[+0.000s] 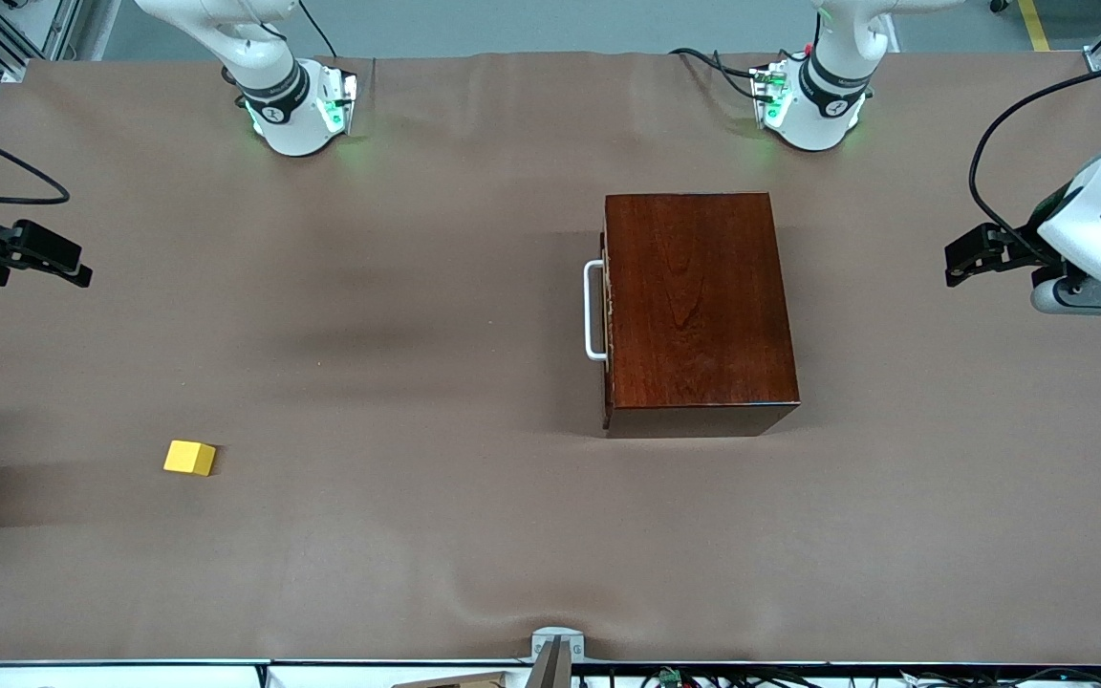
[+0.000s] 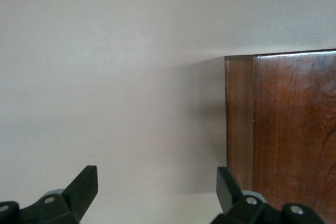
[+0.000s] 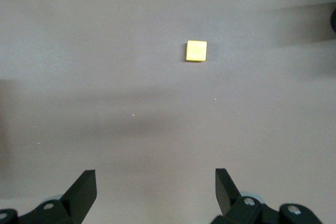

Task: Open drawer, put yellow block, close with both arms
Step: 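Move the left gripper toward the wooden box's drawer handle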

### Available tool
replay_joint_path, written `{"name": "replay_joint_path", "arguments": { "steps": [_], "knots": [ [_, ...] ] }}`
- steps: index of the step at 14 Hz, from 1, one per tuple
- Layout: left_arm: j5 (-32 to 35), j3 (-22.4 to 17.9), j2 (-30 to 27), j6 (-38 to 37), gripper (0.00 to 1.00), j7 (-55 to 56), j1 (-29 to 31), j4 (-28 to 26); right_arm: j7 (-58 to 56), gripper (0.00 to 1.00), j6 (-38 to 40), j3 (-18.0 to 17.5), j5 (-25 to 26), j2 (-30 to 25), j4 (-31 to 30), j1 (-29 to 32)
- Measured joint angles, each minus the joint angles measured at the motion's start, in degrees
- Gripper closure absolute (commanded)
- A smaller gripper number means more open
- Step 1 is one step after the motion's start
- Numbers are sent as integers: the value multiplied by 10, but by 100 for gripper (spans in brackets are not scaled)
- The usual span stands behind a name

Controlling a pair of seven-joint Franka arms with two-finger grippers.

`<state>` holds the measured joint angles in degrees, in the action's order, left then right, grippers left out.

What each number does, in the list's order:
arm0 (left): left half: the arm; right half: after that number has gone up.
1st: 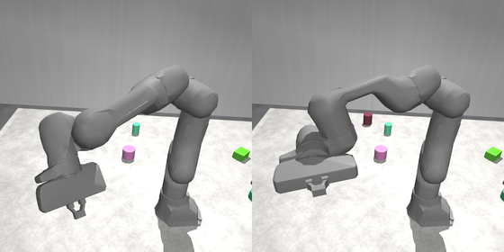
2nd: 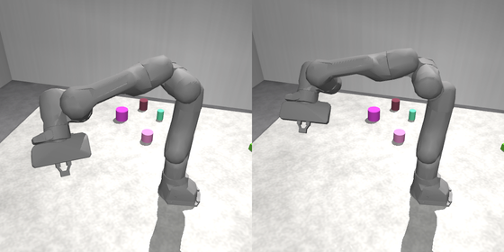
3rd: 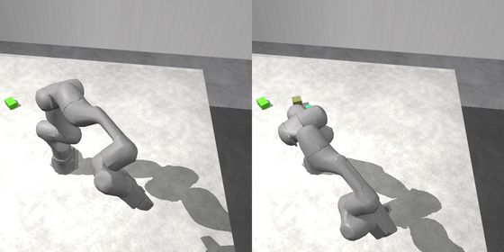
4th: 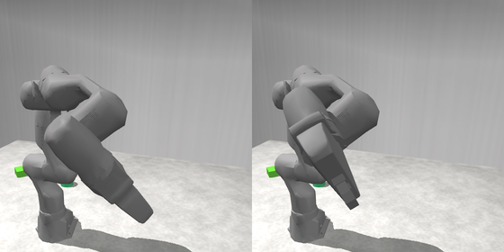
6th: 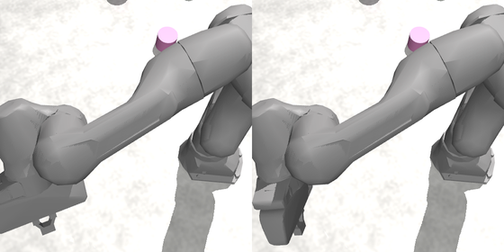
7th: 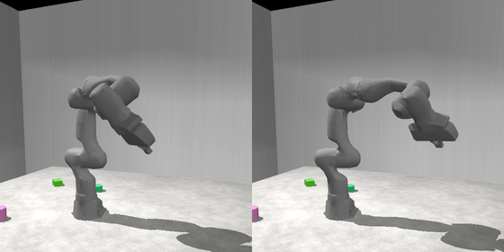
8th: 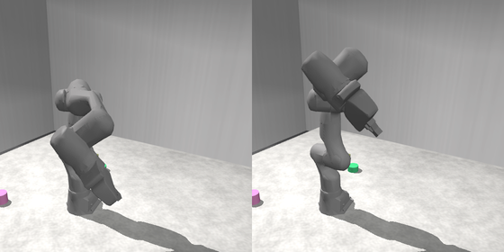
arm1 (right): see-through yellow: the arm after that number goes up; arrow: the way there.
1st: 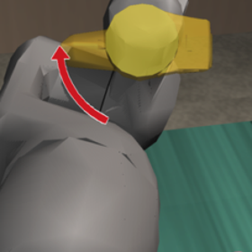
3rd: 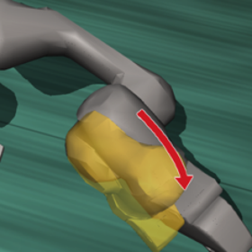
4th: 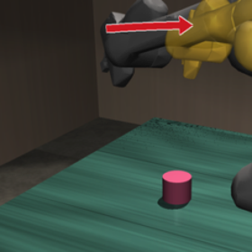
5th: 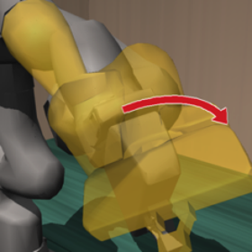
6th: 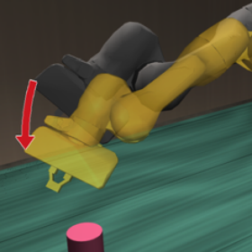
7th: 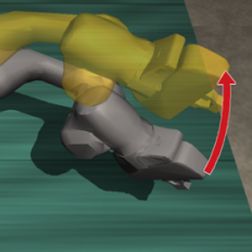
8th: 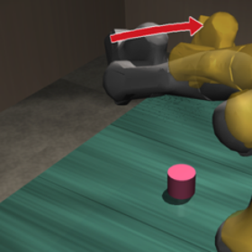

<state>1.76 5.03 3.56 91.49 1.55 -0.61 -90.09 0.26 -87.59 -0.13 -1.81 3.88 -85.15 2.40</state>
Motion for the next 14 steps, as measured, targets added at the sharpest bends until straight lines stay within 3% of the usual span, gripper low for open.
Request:
{"name": "replay_joint_path", "arguments": {
  "steps": [6, 14],
  "knots": [
    [-1, 1, 27, 61, 0, 23, -1, 0, 0, 0, 0, 0, 0, 0, 0, 0],
    [-39, -3, 58, 73, 0, 199, 3, 34, 0, 0, 0, 0, 0, 0, 0, 0]
  ]
}}
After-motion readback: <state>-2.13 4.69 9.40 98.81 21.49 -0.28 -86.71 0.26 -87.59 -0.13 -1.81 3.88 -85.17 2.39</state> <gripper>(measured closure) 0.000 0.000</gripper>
